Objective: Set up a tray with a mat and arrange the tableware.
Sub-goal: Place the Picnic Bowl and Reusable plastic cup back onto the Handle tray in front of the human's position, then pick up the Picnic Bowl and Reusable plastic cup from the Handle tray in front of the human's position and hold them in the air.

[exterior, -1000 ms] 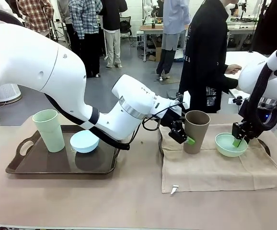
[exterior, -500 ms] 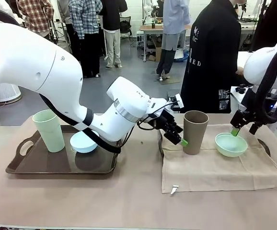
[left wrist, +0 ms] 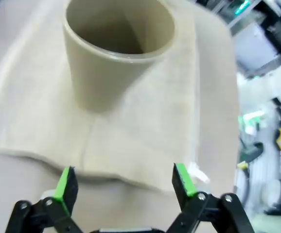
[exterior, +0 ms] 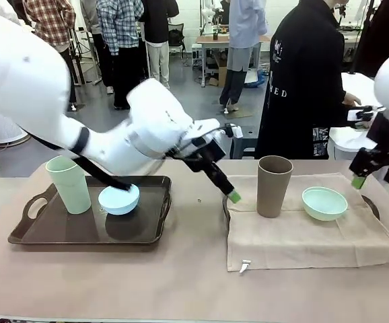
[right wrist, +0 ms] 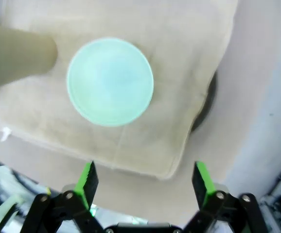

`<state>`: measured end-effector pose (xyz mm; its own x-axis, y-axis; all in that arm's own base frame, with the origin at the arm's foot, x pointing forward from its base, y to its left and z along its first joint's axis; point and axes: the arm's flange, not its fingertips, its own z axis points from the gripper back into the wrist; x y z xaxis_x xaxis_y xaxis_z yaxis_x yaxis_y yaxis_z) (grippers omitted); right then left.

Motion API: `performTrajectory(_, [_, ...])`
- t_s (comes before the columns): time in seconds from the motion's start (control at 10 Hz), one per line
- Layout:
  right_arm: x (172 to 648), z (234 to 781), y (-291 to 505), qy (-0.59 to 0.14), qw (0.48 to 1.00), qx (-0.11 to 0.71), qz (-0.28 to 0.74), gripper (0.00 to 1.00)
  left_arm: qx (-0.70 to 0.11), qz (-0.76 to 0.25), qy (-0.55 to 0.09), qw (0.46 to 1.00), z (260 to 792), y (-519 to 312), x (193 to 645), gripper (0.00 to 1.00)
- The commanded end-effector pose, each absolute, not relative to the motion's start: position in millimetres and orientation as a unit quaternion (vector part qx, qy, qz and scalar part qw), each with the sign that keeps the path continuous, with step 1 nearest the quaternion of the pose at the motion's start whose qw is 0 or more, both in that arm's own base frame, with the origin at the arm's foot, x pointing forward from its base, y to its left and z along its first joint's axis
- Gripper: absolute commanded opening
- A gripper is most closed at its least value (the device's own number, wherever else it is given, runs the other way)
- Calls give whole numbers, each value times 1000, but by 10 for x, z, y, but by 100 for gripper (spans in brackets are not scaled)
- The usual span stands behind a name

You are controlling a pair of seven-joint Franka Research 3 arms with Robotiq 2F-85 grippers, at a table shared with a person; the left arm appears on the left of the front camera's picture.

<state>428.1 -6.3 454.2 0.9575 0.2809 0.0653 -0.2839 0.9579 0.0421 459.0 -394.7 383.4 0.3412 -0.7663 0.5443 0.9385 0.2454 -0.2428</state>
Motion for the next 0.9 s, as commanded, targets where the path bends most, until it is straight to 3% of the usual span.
performTrajectory(0.0, [3925,4874,-24,-56,988,2,141,100,-213,-547,-62,807,4567,-3757,4236,100])
performTrajectory(0.2, [3739,5175,59,-77,984,-8,159,100,-111,-463,4,880,5105,-3581,4008,100])
performTrajectory(0.5, [4089,5046,70,-52,986,-11,158,100,4,-381,-19,924,5582,-3328,3656,100])
performTrajectory(0.6, [3738,5331,70,-84,982,2,167,100,-44,-416,-25,908,5422,-3312,3766,100])
performTrajectory(0.8, [3738,5331,70,-84,982,2,167,100,-44,-416,-25,908,5422,-3312,3766,100])
